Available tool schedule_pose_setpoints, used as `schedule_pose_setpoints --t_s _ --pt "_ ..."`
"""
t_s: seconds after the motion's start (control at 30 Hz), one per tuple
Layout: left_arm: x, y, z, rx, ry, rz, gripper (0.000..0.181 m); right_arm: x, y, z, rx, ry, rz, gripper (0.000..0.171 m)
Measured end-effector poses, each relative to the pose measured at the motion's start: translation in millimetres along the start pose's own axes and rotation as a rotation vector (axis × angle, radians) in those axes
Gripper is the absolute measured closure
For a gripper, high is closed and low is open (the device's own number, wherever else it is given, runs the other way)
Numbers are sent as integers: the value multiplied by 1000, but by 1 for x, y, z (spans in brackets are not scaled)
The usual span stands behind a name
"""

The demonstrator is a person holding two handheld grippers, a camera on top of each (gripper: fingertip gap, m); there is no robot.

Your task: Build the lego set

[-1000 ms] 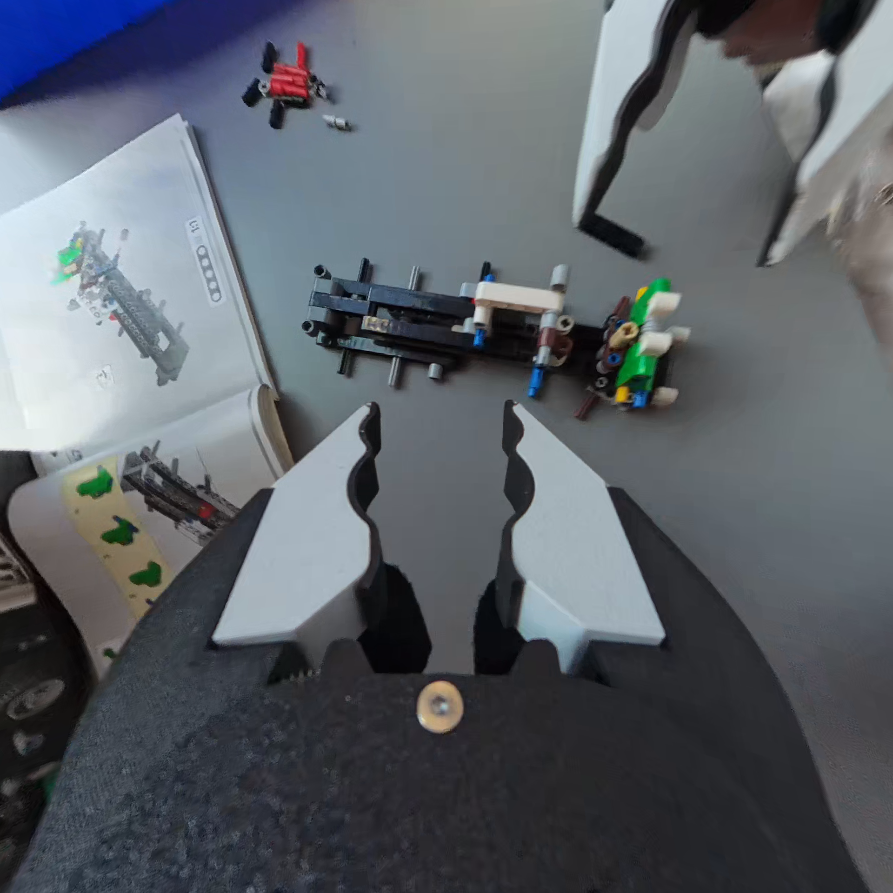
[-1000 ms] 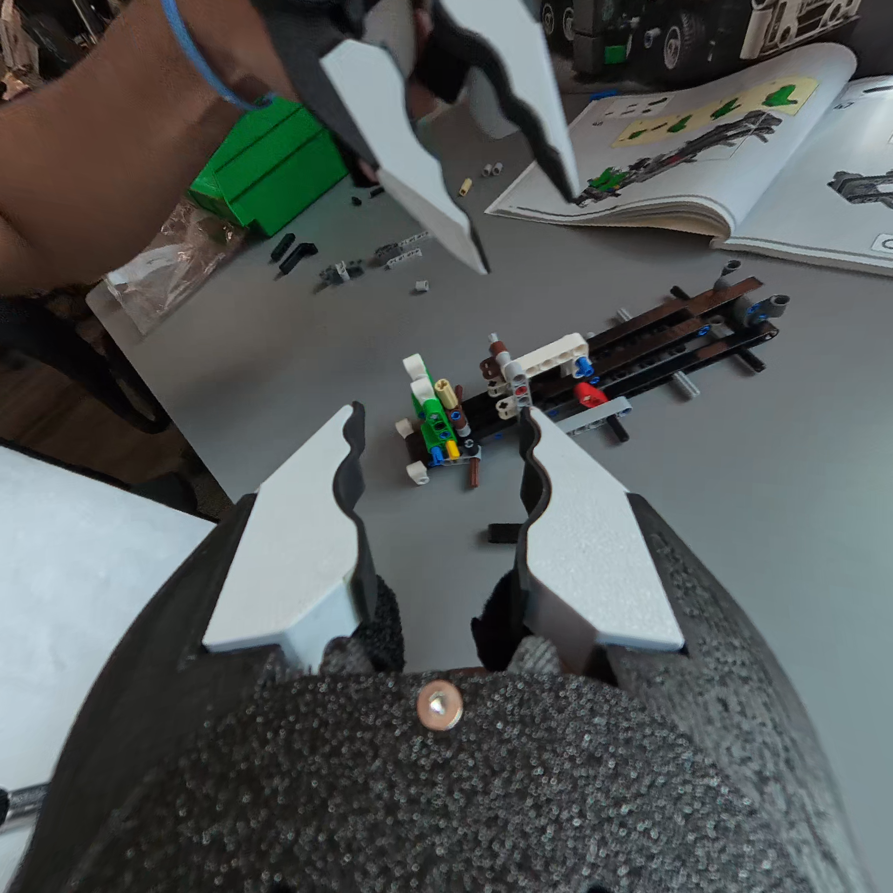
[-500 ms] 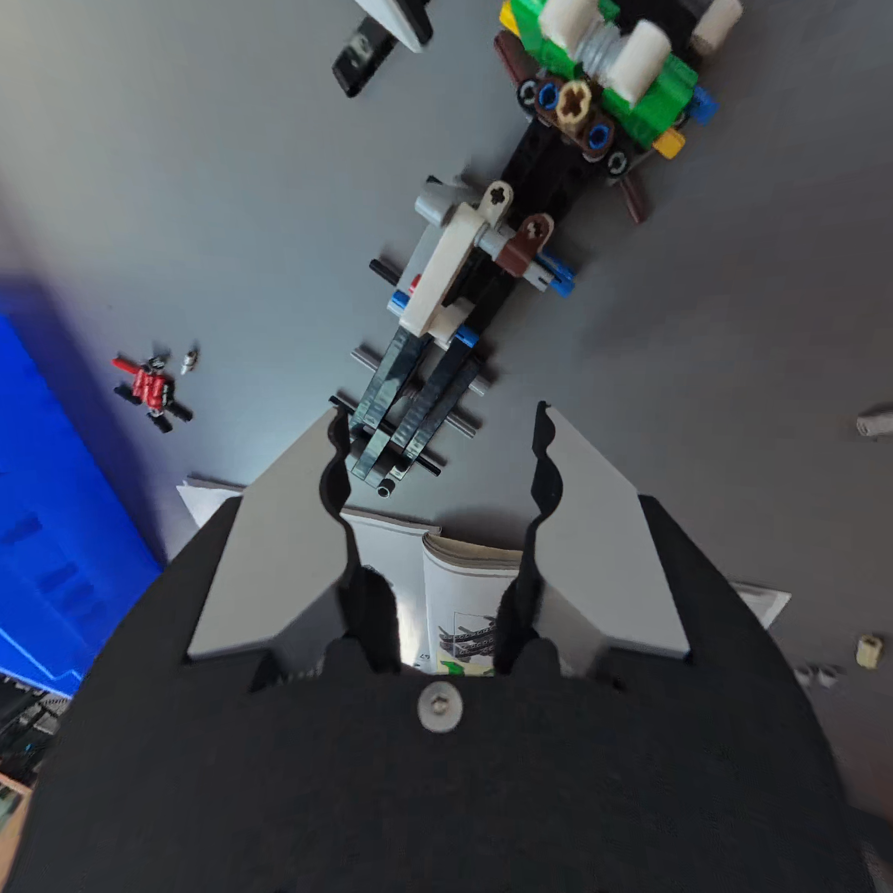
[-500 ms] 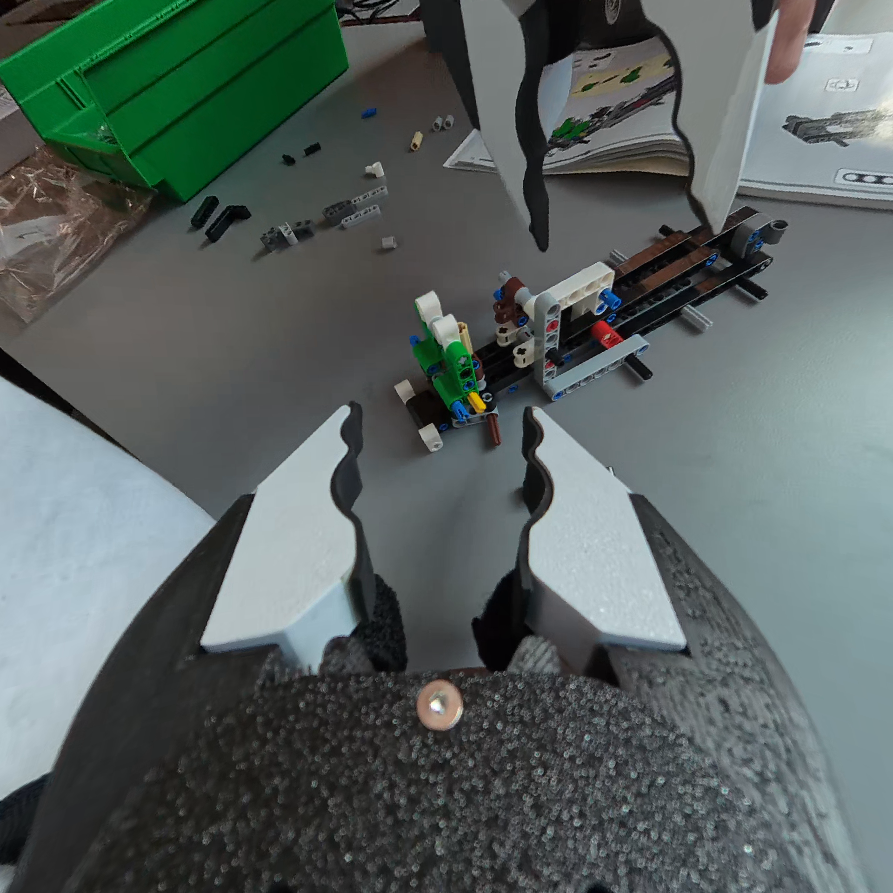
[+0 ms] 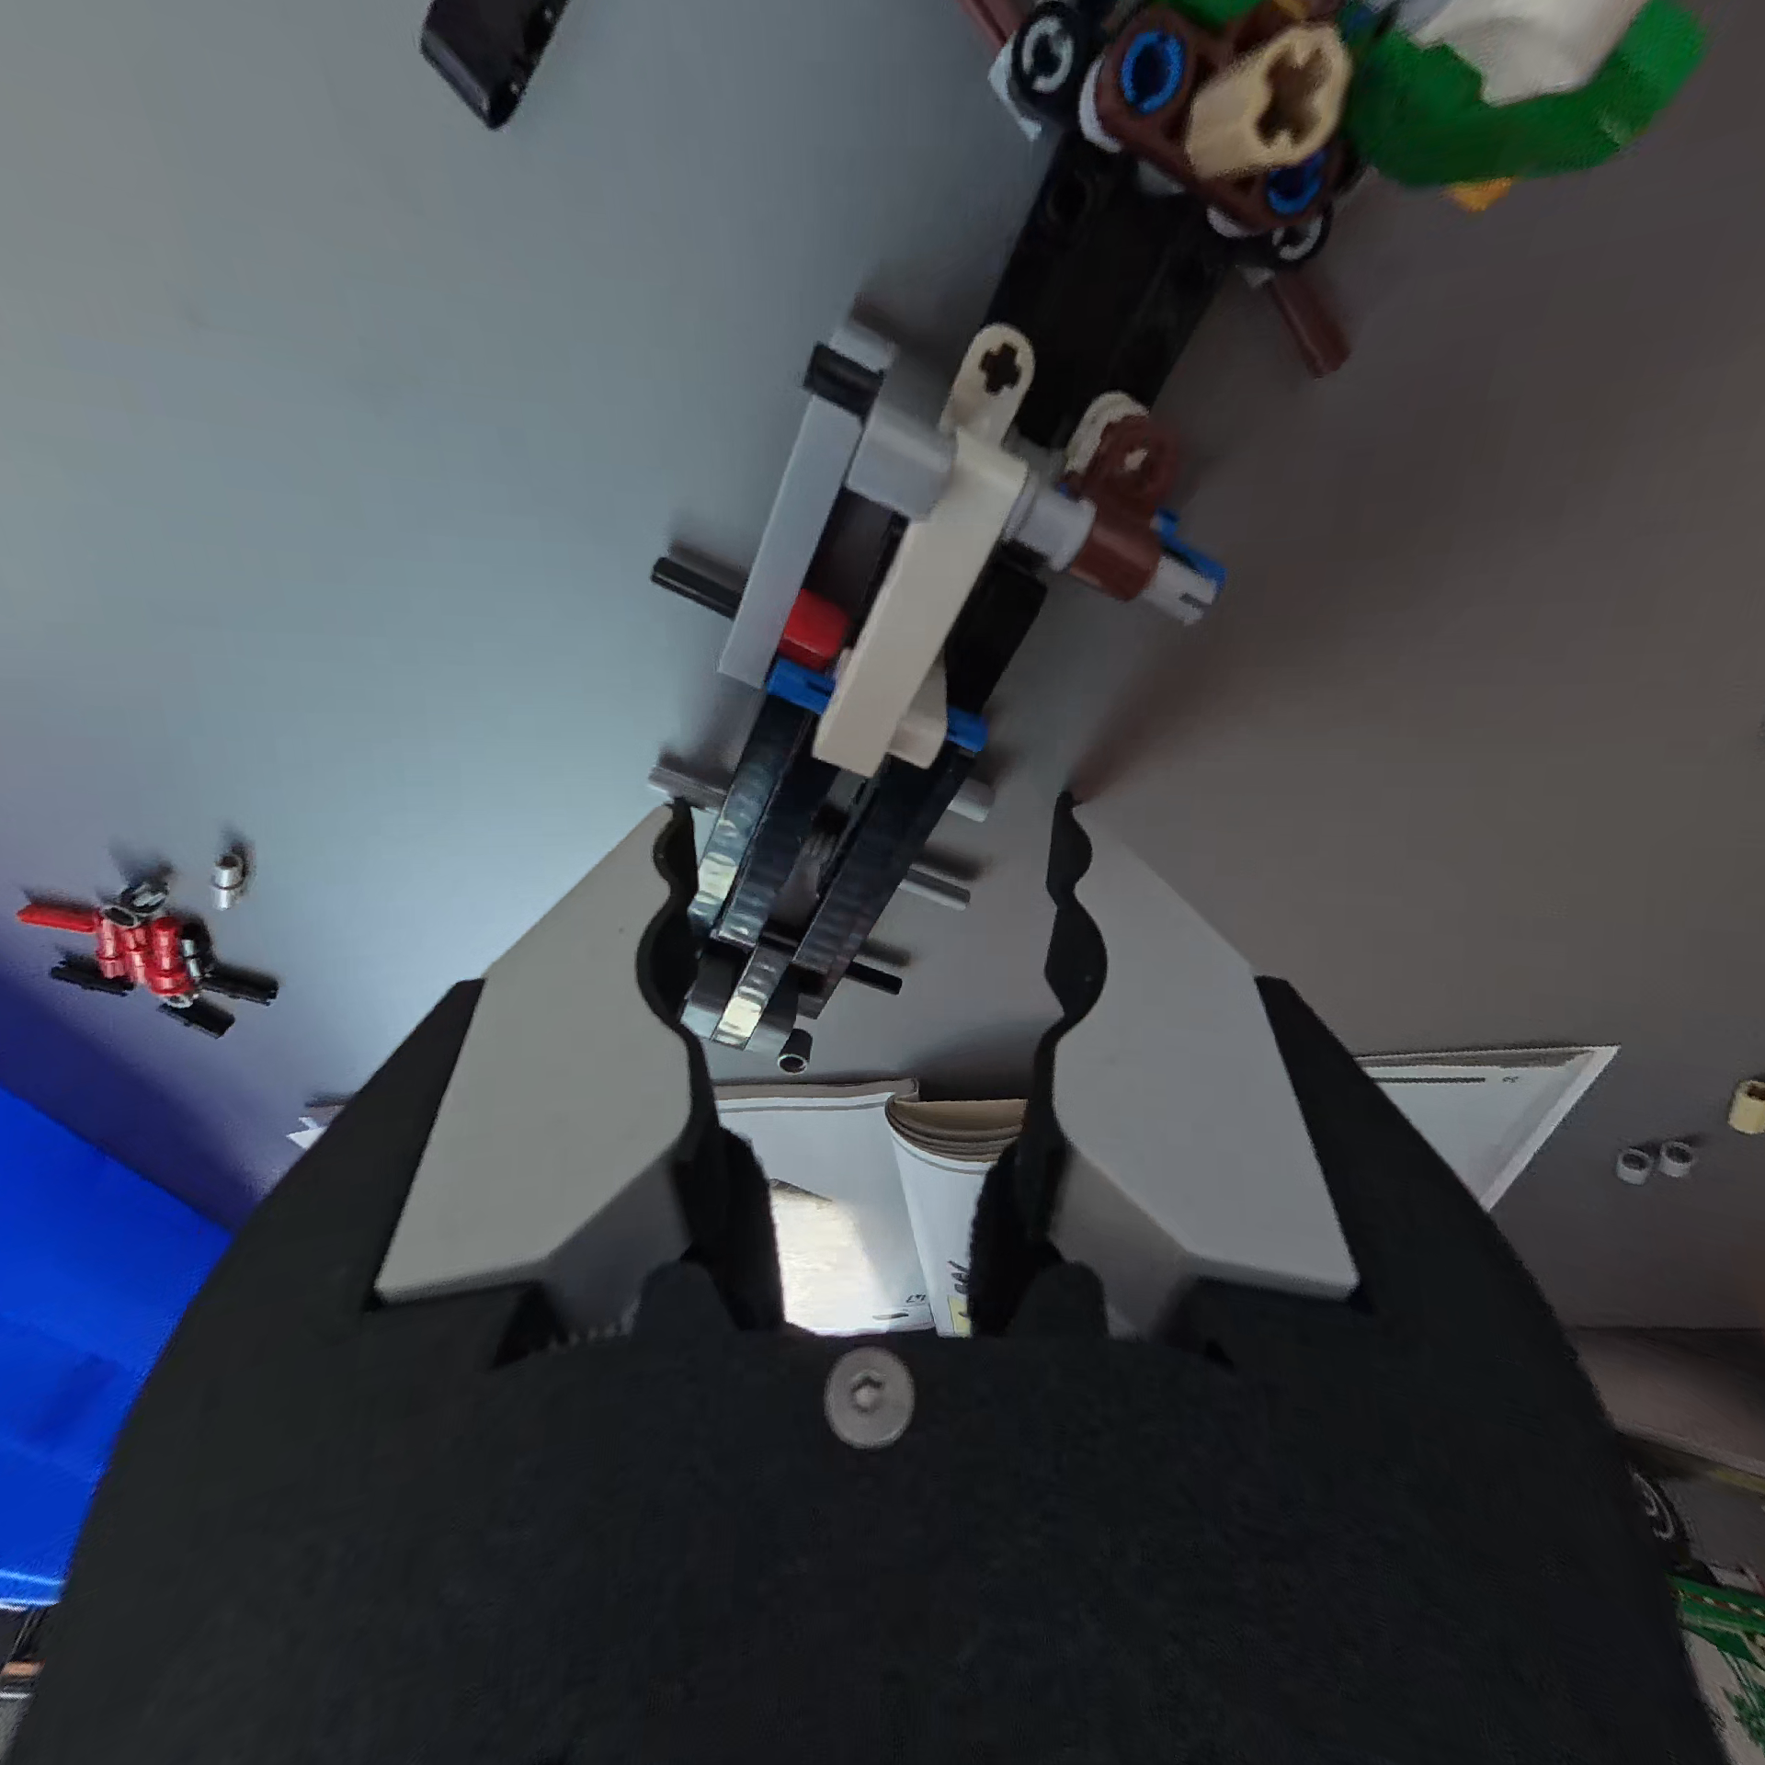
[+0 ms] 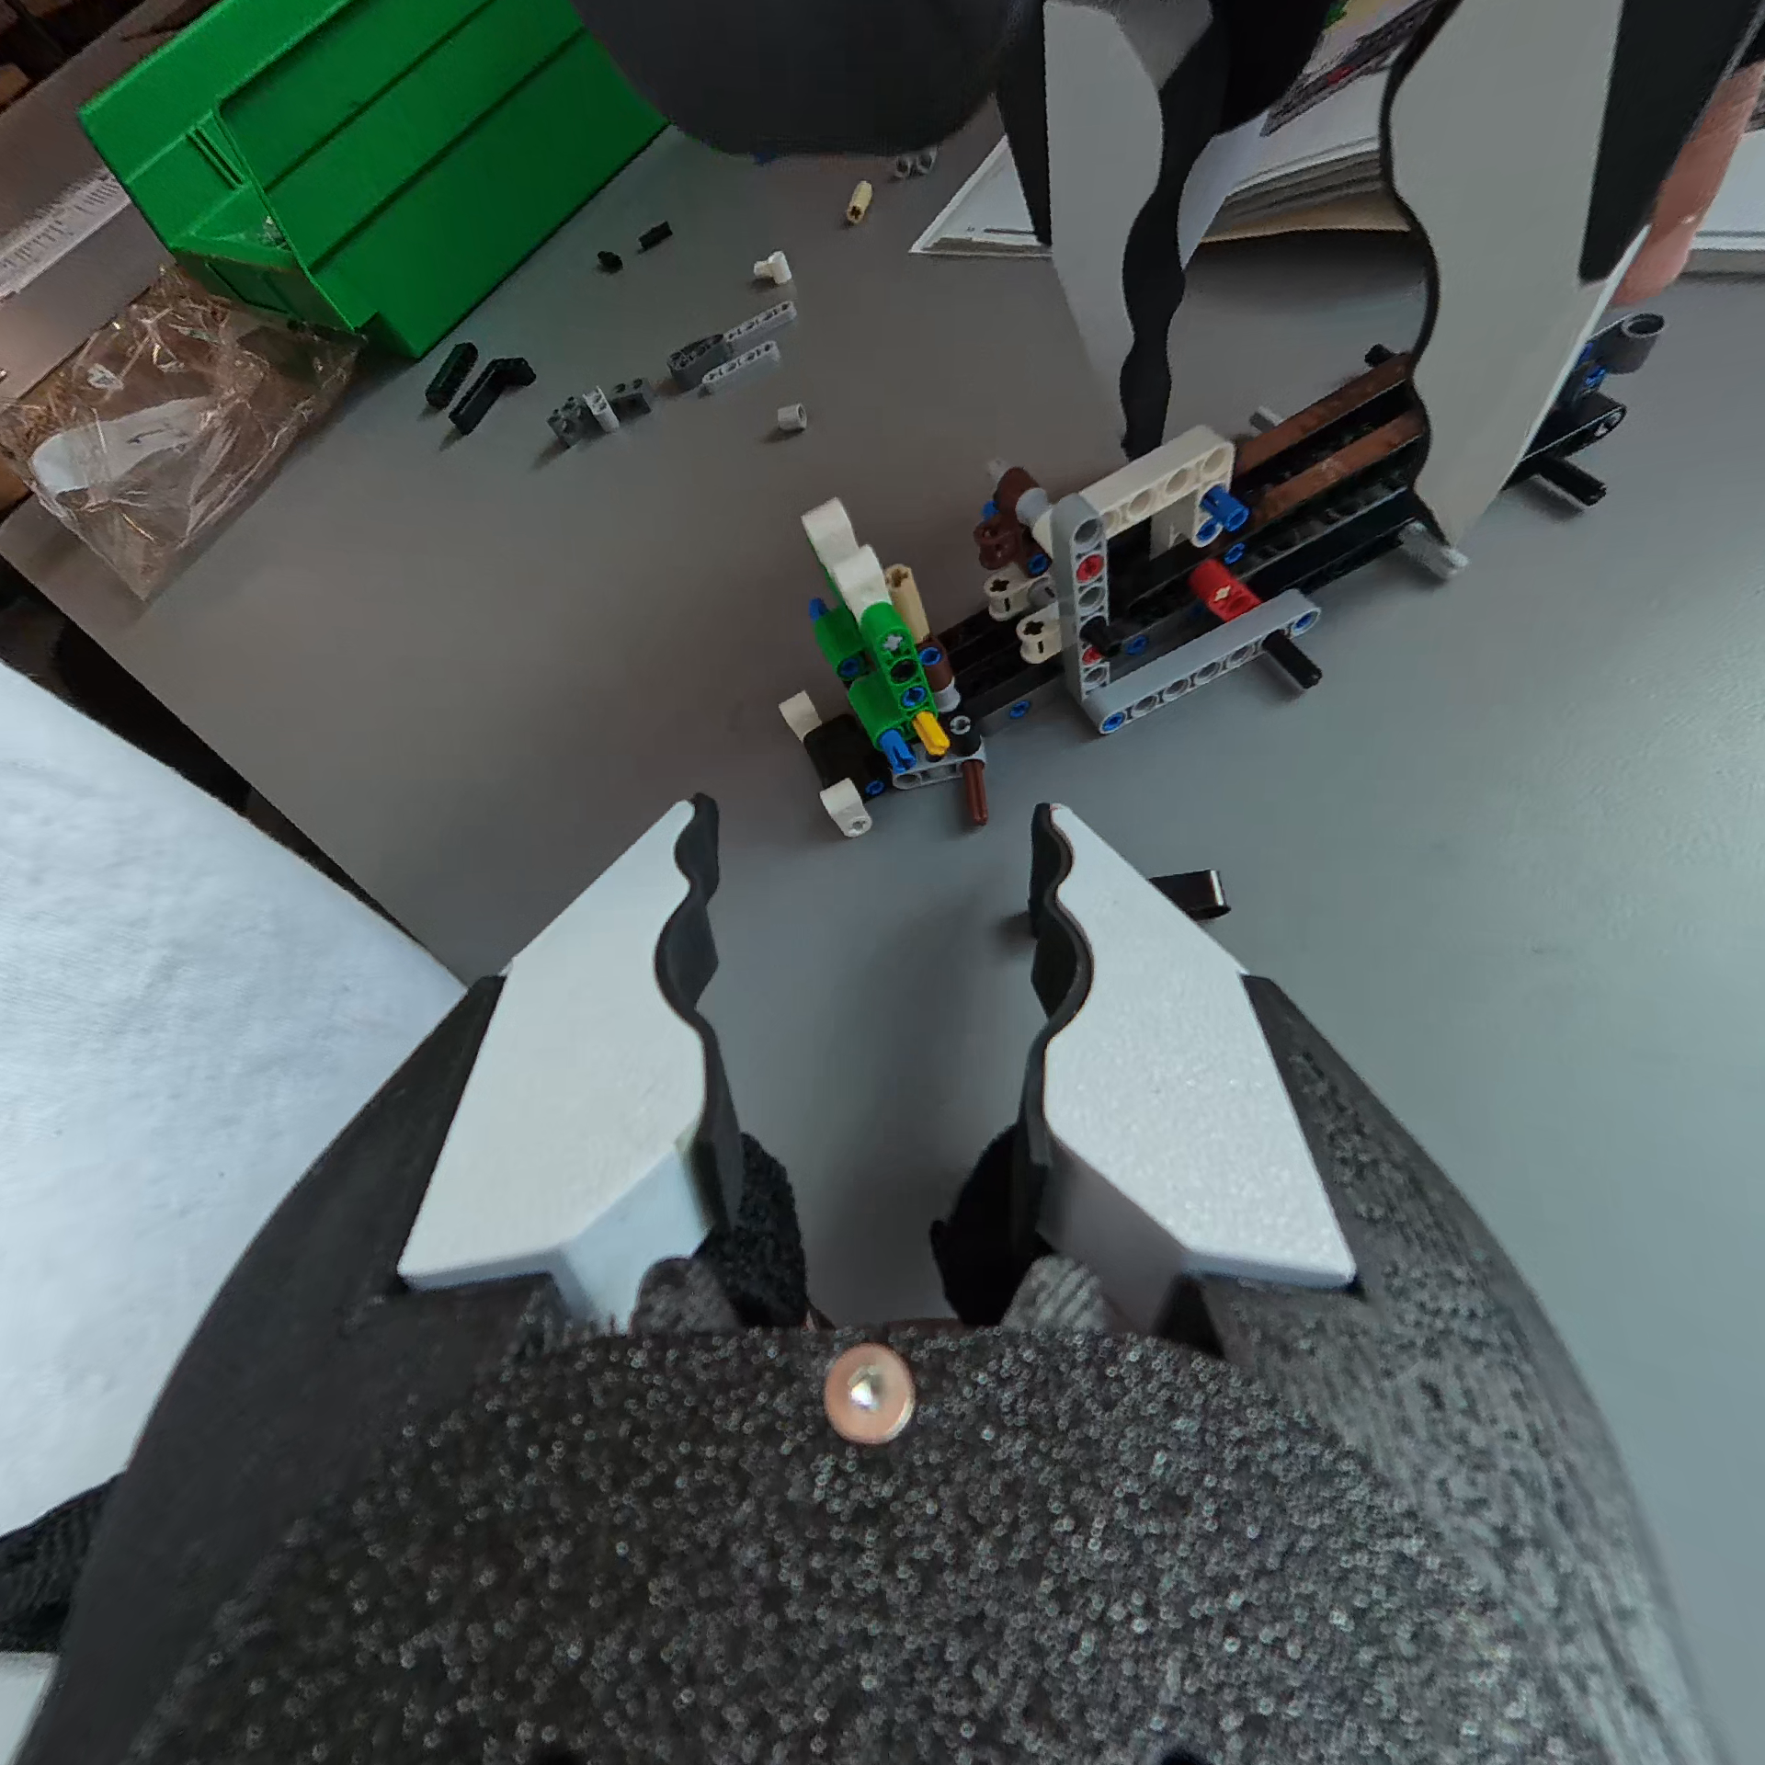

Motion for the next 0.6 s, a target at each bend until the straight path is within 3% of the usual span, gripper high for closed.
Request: schedule_pose_setpoints --t_s 0.03,0.23,0.47,0.6 --pt "1 0 0 1 -4 8 109 0 0 1 -1 1 -2 106" --pt "-5 0 0 -21 -39 24 124 -2 -2 3 -20 -14 -10 110" --pt "-26 1 6 -58 -236 115 138 9 2 0 -48 -112 25 110" --pt "-35 2 6 -125 -386 121 124 15 7 -6 -76 -170 149 108"
Point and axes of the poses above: each gripper's, where its closed fingertips meet, y out along the fingers, z out of its underside, x = y × z across the jaws, the point moved 9 cm from there along -y, back along the fingers, and after that the axes turned 6 degrees about z, right-handed, at the moved point
